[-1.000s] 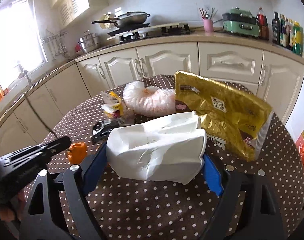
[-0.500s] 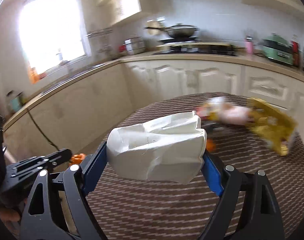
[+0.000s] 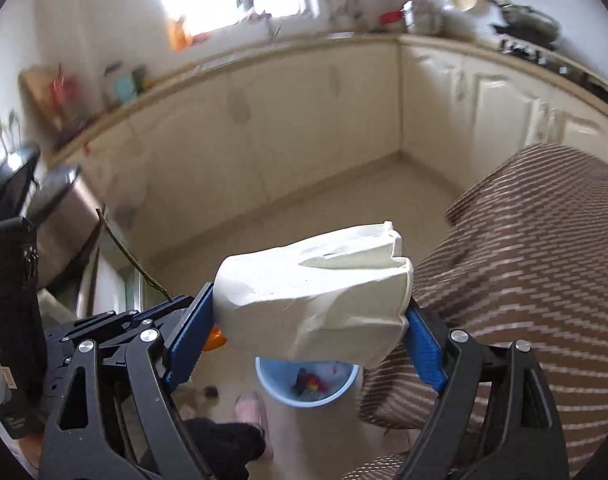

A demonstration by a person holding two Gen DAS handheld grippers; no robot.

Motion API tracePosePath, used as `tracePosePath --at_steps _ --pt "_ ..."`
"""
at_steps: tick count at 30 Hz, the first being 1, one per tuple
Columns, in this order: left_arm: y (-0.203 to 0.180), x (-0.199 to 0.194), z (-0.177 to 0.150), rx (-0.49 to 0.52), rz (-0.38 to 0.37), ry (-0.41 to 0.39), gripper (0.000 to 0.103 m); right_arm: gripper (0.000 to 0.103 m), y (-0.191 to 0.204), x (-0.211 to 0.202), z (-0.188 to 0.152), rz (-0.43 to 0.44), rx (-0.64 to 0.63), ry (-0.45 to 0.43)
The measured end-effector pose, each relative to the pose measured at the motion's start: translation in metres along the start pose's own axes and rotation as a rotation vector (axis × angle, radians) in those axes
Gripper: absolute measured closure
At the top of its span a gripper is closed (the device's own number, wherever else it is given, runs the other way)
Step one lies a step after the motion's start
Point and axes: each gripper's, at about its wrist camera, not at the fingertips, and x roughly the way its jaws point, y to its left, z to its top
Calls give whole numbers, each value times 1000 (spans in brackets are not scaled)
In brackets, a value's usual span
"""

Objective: Collect trash
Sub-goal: 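Carry the tissue pack and orange peel in both grippers over the blue bin, then open both grippers to drop the tissue pack and peel into the bin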

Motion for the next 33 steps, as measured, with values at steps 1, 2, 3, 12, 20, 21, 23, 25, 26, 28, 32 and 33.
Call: tracePosePath --at_steps 1,2,3,12,20,21,23,25,26,28,32,33 --pt "14 8 -4 -24 9 17 99 21 3 12 -2 1 -4 23" --pt "24 16 -7 -40 13 31 99 21 6 24 -4 4 -9 48" --pt "32 23 -9 -50 20 43 99 21 12 39 -7 2 -20 74" --pt "71 94 -21 -117 39 152 99 21 13 147 -26 -9 -4 243" --pt "86 135 -22 -138 34 207 99 20 4 193 -29 -12 6 303" --pt "83 137 -23 -138 34 210 99 20 1 195 -26 -13 10 307" --pt "81 142 -23 -134 32 218 99 20 0 201 -25 -8 19 309" --pt "81 146 -22 -134 30 223 99 18 -4 202 -27 -18 24 307" --pt "81 147 -22 -133 30 224 99 18 -6 202 -27 -15 30 304" --pt "81 150 -21 -129 29 227 99 18 -7 201 -28 -19 35 300" --pt "79 153 -20 -126 26 232 99 18 -14 194 -28 -32 42 287" --pt "78 154 -19 -125 25 233 99 18 -15 191 -28 -42 40 279"
